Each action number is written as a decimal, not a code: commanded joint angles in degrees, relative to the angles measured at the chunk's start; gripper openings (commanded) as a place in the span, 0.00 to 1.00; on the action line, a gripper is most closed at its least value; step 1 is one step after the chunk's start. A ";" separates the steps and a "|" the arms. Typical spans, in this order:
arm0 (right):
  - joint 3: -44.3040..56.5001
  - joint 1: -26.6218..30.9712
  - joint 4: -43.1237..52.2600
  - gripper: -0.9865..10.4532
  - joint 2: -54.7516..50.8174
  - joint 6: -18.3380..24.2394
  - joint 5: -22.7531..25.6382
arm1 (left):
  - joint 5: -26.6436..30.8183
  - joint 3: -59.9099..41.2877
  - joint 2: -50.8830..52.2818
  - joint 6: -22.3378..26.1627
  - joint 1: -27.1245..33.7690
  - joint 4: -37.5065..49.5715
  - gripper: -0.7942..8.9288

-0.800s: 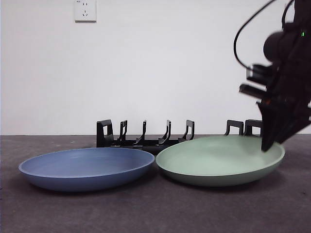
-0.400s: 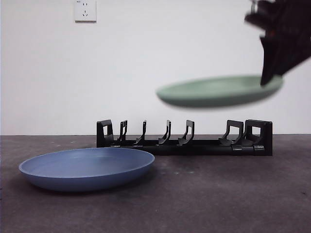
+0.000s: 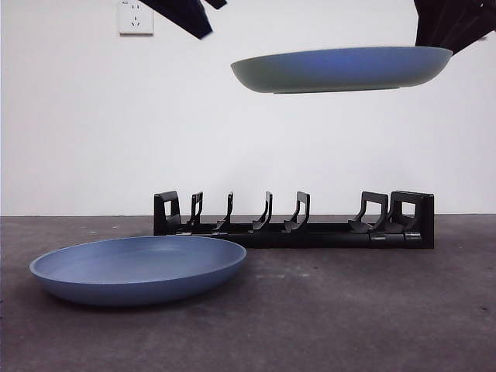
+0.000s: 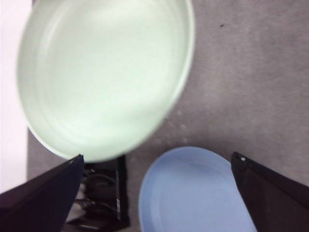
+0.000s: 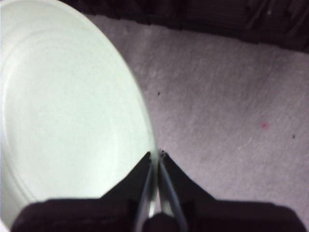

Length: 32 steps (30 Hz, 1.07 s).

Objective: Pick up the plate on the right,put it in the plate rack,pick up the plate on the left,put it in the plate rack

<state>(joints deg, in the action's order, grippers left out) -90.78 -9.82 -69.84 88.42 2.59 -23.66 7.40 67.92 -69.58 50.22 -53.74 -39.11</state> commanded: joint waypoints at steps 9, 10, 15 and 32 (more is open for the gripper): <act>-0.46 -1.11 -0.98 0.08 -0.22 0.44 -5.66 | 0.13 0.09 -3.02 4.50 -0.37 5.53 0.75; -0.46 -1.11 -1.03 0.08 -0.22 0.44 -5.77 | 0.13 0.09 -3.39 4.48 -0.37 5.55 0.71; -0.46 -1.11 -1.38 0.08 -0.22 0.44 -5.75 | 0.07 0.09 -4.07 4.39 -0.50 5.55 0.47; -0.46 -1.09 -0.57 0.08 -0.20 0.44 -3.98 | -1.90 0.09 -4.20 3.52 -1.86 3.61 0.07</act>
<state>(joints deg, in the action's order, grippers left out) -90.98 -10.85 -70.41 88.42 2.81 -27.88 4.97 67.92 -73.63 55.16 -55.70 -36.34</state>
